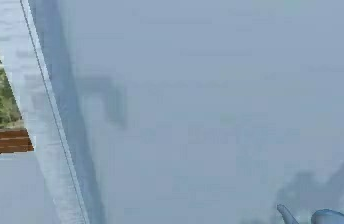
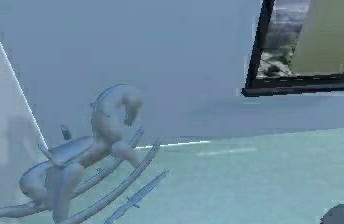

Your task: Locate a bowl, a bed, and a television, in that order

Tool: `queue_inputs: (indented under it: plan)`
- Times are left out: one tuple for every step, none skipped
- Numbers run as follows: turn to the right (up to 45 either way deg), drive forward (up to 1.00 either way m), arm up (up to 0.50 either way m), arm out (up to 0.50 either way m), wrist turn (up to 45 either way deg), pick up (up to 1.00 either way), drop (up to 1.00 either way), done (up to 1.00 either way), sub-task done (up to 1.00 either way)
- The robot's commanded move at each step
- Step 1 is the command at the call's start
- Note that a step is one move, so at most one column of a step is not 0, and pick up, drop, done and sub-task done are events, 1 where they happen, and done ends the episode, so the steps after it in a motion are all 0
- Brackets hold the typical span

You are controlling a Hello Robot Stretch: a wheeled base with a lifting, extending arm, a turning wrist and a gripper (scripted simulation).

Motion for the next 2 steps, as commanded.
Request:
queue_inputs:
  plan:
    - [-33.0, 0.00, 0.00, 0.00, 0.0, 0.00, 0.00, 0.00, 0.00]
    - [0.0, 0.30, 0.00, 0.00, 0.0, 0.00, 0.00, 0.00, 0.00]
